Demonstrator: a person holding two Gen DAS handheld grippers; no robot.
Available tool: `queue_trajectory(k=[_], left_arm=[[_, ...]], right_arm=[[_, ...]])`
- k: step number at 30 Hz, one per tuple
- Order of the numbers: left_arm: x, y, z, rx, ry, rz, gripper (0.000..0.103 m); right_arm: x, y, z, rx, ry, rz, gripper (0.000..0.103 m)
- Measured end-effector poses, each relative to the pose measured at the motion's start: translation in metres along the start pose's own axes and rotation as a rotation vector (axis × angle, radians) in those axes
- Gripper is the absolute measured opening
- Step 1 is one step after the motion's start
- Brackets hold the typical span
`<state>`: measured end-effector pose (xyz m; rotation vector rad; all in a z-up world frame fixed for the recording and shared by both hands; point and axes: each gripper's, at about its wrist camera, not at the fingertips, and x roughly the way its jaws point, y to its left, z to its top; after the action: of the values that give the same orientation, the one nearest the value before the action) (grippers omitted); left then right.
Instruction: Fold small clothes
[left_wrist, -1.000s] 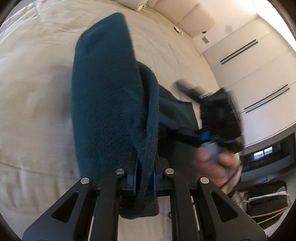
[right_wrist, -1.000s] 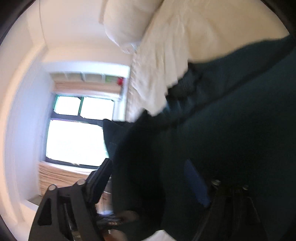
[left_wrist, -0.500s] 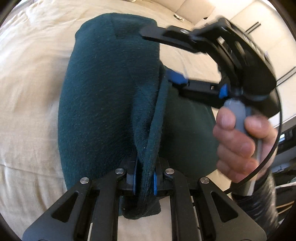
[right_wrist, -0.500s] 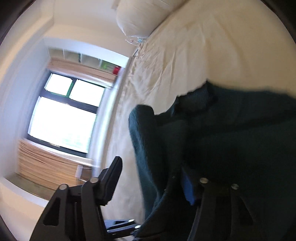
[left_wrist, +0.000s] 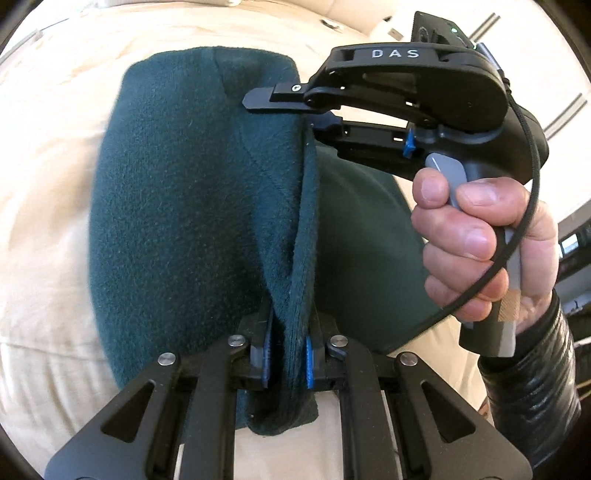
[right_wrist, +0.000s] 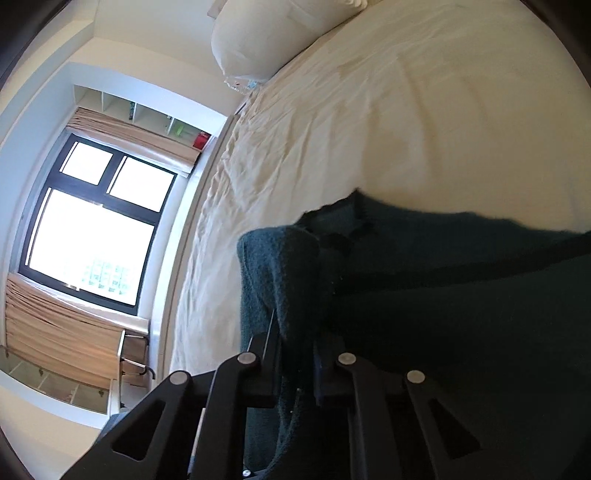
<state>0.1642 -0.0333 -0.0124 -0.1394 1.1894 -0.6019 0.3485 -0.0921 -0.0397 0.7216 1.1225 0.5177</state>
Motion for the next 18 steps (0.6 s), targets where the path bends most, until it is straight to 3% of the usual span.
queue_trajectory(k=[11,14,18], left_arm=[[0.017,-0.018,0.011,0.047,0.08,-0.069,0.01],[0.012,0.007,0.032,0.056,0.086,-0.072,0.01],[-0.001,0.011,0.043,0.069,0.09,-0.071,0.01]], right_arm=[[-0.053,-0.083,0.004,0.124,-0.017,-0.083,0.012],[-0.061,-0.095,-0.001,0.145,-0.027,-0.07,0.012],[-0.067,-0.098,0.002,0.136,-0.024,-0.076,0.012]])
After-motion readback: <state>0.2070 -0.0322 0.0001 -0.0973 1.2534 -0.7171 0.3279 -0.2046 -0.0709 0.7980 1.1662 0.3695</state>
